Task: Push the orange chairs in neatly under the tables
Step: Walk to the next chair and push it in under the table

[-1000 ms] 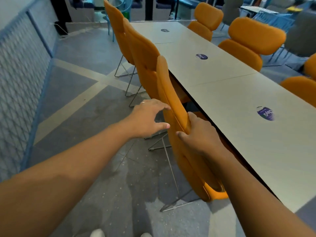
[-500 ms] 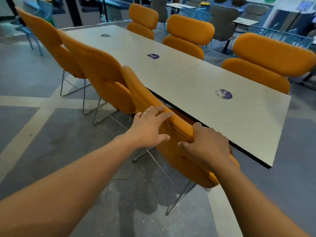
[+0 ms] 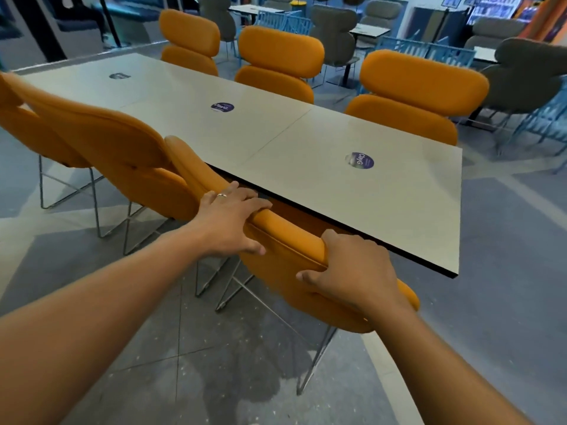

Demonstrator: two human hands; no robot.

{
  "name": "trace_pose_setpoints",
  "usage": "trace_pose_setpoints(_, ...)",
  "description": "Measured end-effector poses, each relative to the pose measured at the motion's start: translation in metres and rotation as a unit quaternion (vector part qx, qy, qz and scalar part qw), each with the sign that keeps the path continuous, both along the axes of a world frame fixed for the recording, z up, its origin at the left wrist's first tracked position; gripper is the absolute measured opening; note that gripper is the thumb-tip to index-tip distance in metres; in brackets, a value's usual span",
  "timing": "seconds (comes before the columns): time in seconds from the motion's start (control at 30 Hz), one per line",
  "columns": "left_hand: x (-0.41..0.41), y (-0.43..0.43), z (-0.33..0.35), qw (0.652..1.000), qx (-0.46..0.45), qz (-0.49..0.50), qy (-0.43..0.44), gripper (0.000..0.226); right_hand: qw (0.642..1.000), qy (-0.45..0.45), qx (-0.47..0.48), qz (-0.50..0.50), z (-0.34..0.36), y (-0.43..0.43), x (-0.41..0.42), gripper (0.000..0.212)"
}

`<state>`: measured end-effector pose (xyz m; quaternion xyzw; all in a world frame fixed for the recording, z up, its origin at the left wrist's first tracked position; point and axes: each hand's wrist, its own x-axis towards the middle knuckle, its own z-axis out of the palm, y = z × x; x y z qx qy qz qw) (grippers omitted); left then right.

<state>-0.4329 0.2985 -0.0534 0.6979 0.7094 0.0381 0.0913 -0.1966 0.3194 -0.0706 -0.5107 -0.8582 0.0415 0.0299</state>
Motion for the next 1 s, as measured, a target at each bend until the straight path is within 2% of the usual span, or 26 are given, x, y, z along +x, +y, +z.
trace_pose_setpoints(0.3, -0.015, 0.022, -0.002, 0.998, 0.045, -0.046, -0.027, 0.077, 1.0, 0.005, -0.008, -0.012, -0.004, 0.002, 0.001, 0.06)
trace_pose_setpoints(0.53, -0.029, 0.042, -0.006, 0.993, 0.037, -0.111, -0.022, 0.075, 0.998, 0.001, -0.033, -0.048, -0.004, 0.001, -0.001, 0.063)
trace_pose_setpoints(0.73, -0.043, 0.048, -0.008, 0.983, 0.061, -0.175, -0.013, 0.082, 0.989, -0.014, -0.051, -0.138, 0.003, -0.01, -0.022, 0.065)
trace_pose_setpoints(0.87, -0.062, 0.054, -0.006, 0.978, 0.029, -0.209, -0.001, 0.076, 0.975, -0.024, -0.016, -0.219, -0.003, -0.017, -0.044, 0.072)
trace_pose_setpoints(1.0, -0.092, 0.064, -0.004, 0.981, 0.011, -0.185, 0.058, 0.095, 0.962, -0.028, 0.006, -0.273, -0.009, -0.02, -0.056, 0.084)
